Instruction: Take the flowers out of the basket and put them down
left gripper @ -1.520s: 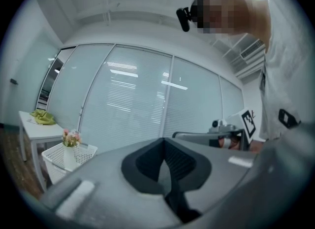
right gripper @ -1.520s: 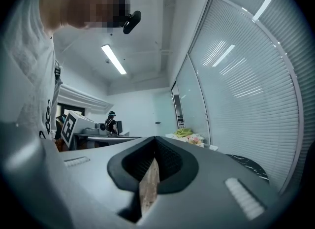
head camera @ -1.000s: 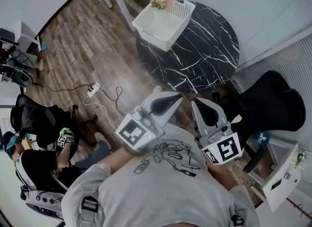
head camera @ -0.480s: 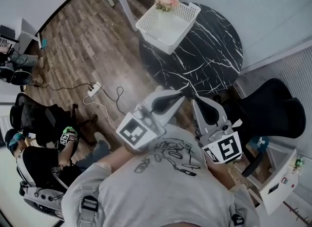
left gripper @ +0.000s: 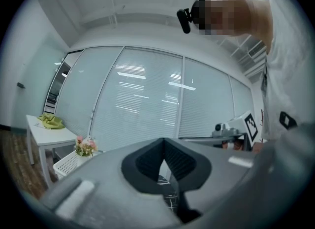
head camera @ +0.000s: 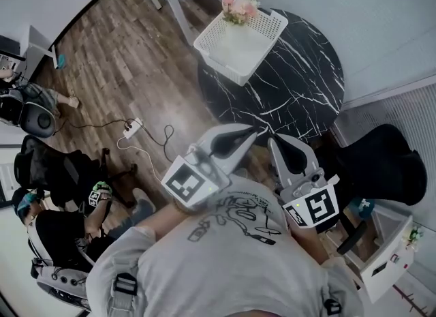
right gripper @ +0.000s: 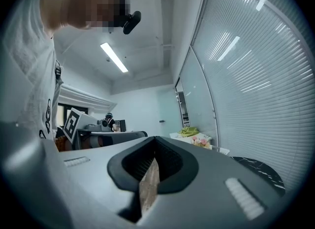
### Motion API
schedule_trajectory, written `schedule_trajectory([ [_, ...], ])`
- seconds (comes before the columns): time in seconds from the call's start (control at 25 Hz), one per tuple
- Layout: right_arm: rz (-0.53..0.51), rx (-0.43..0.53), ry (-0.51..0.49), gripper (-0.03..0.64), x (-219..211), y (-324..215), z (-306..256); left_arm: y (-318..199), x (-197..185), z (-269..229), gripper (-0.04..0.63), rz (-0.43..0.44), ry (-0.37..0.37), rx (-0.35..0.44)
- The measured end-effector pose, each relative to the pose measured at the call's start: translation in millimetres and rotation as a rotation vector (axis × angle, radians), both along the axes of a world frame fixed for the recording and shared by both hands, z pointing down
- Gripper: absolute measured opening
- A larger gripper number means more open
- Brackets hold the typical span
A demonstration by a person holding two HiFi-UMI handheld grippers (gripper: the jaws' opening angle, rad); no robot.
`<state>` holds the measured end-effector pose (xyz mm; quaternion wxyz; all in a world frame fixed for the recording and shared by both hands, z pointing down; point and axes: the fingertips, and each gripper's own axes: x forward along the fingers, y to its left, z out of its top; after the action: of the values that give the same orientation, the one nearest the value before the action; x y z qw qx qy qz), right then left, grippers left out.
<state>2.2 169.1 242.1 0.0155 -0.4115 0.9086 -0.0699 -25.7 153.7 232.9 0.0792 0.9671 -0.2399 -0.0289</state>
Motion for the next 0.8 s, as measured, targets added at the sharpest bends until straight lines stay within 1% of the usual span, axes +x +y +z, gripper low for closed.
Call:
schedule_trajectory([
  [0.56,0.003,-0.013,0.025,0.008,-18,-93,3,-96,-21,2,0.003,0.001,-0.035,-0.009],
  [0.8,0.011,-0.017,0.043,0.008,-28,-134,6,-137,-29,5,0.002,0.01,-0.039,-0.022],
])
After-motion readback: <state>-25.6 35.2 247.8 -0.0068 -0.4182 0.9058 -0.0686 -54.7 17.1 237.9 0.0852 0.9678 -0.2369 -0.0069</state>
